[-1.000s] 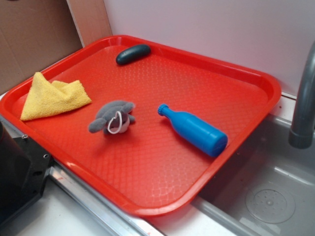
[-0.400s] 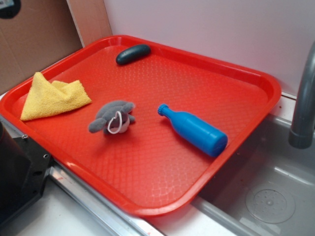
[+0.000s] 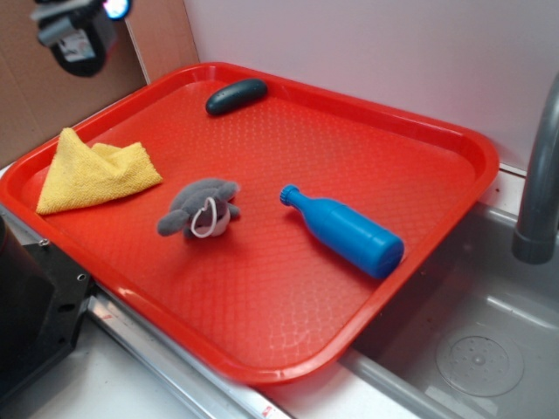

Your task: Grab the blue bottle.

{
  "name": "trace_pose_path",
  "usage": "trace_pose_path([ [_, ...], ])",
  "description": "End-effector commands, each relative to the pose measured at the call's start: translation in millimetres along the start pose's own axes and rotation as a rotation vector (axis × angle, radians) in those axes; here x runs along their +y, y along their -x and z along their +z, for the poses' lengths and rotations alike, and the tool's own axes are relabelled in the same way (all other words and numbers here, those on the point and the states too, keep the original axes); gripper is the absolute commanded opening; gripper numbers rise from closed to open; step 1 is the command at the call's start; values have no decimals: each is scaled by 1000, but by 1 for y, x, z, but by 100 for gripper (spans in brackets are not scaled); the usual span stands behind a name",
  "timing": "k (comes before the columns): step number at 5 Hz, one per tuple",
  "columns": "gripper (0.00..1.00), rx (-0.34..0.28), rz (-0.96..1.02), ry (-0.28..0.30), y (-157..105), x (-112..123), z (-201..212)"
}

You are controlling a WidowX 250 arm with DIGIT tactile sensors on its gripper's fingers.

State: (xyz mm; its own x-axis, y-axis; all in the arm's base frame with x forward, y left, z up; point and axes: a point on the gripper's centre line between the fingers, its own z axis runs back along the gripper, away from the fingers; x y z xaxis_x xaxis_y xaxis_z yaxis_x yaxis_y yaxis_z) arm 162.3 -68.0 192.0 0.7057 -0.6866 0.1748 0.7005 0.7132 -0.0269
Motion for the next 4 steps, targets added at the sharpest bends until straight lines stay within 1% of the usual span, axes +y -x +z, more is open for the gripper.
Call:
trace_pose_path([
  [1,100,-18,-333,-8,-47,-3,-42],
  [2,100,-13,-440,61,-59,1,-68],
  [3,100,-6,-523,96,-70,3,-89],
  [4,100,2,-603,146,-78,0,-113],
])
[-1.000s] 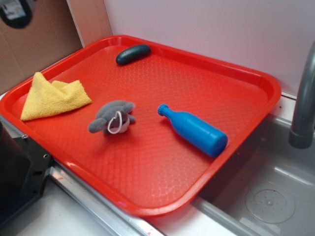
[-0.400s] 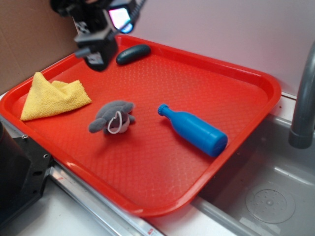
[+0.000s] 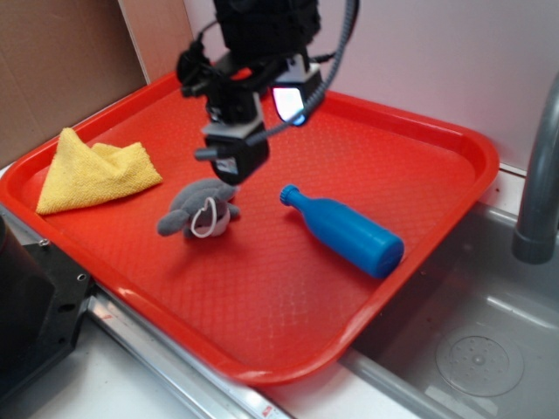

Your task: Grab the blue bottle.

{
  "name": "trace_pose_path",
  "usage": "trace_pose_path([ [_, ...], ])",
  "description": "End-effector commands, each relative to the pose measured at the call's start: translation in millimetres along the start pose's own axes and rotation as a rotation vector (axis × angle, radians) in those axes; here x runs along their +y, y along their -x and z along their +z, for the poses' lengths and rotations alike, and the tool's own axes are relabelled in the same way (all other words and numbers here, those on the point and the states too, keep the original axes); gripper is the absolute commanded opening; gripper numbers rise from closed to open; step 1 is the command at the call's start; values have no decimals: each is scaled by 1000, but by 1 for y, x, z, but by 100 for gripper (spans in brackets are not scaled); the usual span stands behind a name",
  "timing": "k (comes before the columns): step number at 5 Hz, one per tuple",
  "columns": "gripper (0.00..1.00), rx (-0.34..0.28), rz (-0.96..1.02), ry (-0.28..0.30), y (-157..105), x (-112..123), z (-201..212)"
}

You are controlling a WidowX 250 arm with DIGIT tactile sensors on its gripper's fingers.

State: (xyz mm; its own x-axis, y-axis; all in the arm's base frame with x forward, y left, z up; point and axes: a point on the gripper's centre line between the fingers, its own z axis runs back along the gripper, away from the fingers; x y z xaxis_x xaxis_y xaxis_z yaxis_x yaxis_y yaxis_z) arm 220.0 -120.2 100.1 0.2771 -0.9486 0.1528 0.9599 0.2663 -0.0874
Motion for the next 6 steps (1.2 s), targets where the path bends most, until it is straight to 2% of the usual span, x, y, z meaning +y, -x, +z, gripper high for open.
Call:
trace_pose_path([
  [1,100,-7,-126,-4,-25,7,-28],
  [3,100,73,-152,-15,-30,9,-60],
  [4,100,91,-156,-8,-30,11,-70],
  [5,0,107,-155,-14,-29,11,-73],
  [6,0,115,-135,-22,-26,10,-70],
])
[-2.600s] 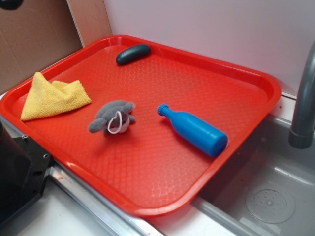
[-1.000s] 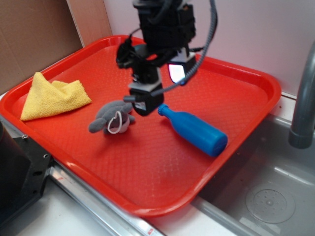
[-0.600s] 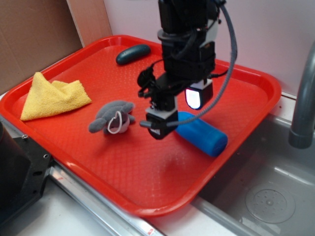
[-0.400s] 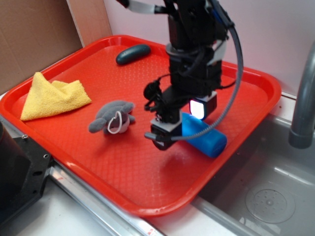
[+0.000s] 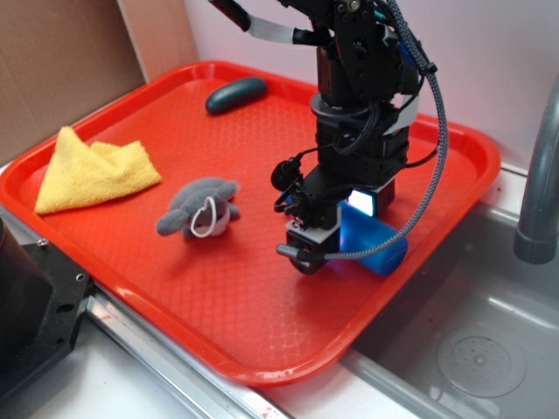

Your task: Grab the blue bottle.

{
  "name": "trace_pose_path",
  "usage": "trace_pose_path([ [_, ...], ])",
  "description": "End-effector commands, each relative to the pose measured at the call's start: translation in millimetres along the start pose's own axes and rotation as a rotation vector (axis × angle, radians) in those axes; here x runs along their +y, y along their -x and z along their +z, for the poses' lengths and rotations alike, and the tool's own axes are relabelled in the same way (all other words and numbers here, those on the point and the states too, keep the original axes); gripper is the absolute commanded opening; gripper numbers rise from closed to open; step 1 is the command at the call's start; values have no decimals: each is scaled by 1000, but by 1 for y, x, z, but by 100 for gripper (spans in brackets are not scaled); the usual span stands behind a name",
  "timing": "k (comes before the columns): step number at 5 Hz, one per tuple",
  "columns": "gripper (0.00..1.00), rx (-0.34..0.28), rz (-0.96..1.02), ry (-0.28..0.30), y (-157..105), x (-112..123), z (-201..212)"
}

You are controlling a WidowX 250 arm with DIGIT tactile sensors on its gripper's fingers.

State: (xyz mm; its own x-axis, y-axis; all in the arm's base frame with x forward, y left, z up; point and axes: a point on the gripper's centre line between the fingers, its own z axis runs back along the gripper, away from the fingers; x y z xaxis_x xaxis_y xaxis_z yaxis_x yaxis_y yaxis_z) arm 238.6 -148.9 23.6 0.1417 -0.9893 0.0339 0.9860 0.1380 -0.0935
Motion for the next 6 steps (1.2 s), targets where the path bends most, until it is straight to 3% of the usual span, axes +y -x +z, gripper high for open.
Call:
trace_pose_path([
  [1,0,5,140,-43,4,-7,30],
  [3,0,18,641,-69,48,-8,97],
  [4,0,24,893,-109,74,-17,128],
  [6,0,-31,1391,-124,123,-39,159],
])
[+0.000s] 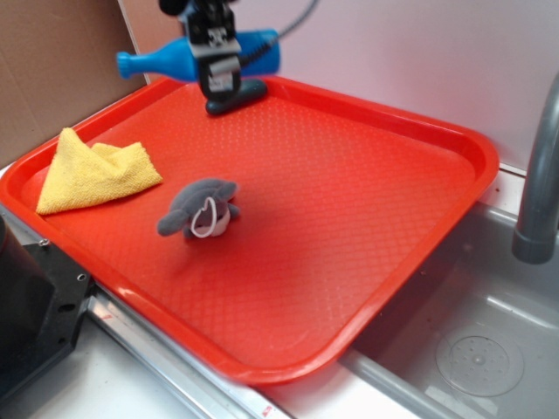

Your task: Grab the blue bottle.

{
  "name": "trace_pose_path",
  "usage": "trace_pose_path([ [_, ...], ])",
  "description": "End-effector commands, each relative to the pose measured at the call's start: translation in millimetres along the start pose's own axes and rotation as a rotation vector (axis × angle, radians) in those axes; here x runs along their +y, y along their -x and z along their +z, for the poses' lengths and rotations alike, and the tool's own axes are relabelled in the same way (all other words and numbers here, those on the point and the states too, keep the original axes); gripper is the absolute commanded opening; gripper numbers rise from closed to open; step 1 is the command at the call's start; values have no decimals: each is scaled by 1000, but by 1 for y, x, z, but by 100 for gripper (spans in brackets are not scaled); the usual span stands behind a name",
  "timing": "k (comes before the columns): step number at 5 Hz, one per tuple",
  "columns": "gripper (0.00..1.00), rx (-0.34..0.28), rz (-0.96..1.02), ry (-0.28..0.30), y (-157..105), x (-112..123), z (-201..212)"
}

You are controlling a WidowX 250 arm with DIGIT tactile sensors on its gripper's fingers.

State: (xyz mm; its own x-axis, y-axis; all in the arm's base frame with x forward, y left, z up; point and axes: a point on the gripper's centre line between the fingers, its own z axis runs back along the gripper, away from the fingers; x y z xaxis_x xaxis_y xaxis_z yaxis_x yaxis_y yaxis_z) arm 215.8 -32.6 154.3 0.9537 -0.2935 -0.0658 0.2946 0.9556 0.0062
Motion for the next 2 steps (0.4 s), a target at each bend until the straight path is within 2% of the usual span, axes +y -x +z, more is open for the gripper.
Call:
trace_pose_path([
  [1,0,-84,449,5,38,7,31],
  [2,0,-87,424,16,35,5,28],
])
